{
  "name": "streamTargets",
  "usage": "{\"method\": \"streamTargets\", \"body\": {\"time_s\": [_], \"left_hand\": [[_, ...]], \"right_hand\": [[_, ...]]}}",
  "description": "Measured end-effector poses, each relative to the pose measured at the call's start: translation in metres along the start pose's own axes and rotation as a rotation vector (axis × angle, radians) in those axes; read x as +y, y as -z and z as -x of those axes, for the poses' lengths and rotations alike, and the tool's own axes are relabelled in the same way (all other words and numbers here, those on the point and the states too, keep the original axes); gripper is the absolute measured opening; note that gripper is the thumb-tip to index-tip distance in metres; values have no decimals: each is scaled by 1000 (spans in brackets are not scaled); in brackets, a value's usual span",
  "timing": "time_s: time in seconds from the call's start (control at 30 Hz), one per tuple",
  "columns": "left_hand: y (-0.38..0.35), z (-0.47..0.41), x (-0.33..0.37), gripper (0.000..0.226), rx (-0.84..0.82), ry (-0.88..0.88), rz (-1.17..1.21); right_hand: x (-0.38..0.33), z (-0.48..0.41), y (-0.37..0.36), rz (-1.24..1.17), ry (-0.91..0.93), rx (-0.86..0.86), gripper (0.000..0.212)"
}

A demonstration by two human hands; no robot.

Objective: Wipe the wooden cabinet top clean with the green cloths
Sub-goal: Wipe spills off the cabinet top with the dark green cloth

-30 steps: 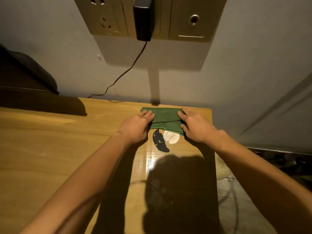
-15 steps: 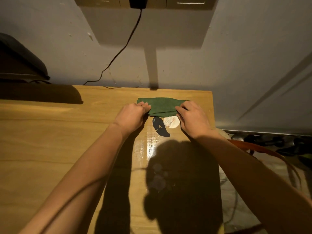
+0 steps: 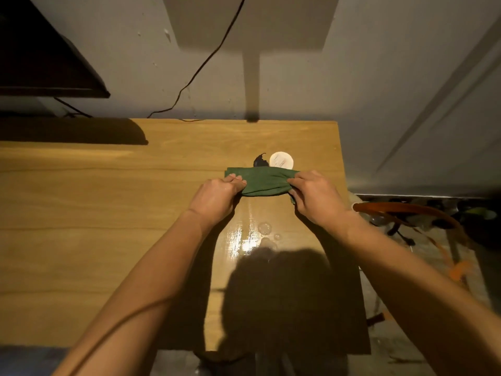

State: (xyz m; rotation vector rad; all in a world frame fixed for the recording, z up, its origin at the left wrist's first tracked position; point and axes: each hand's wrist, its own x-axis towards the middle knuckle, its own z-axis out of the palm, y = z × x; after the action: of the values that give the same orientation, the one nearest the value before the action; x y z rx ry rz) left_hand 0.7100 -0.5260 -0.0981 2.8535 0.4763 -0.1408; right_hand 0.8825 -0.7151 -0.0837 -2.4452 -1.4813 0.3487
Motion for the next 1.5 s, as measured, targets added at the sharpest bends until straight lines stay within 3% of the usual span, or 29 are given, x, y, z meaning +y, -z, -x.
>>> {"method": "streamTargets", "body": {"time_s": [0.3, 0.5, 0.8, 1.1, 1.3, 1.4, 1.5], "left_hand": [[-8, 69, 13, 54, -35, -98, 24], [-18, 133, 15, 53, -54, -159, 37], [-28, 211, 13, 50, -74, -210, 23], [-25, 286, 8, 69, -146, -219, 31], [-24, 322, 6, 70, -164, -296, -13], [-32, 343, 6, 51, -195, -326, -54], [-36, 358, 0, 31, -290, -312, -142]], "right_hand": [[-43, 83, -16, 10, -115, -76, 41], [-85, 143, -40, 65, -186, -56, 33], [-149, 215, -74, 118, -227, 14, 29], [-204, 274, -101, 57, -225, 178, 27], [-252, 301, -153, 9, -228, -135, 32], [-273, 302, -179, -71, -305, -142, 26], [-274, 297, -185, -49, -309, -224, 32]]}}
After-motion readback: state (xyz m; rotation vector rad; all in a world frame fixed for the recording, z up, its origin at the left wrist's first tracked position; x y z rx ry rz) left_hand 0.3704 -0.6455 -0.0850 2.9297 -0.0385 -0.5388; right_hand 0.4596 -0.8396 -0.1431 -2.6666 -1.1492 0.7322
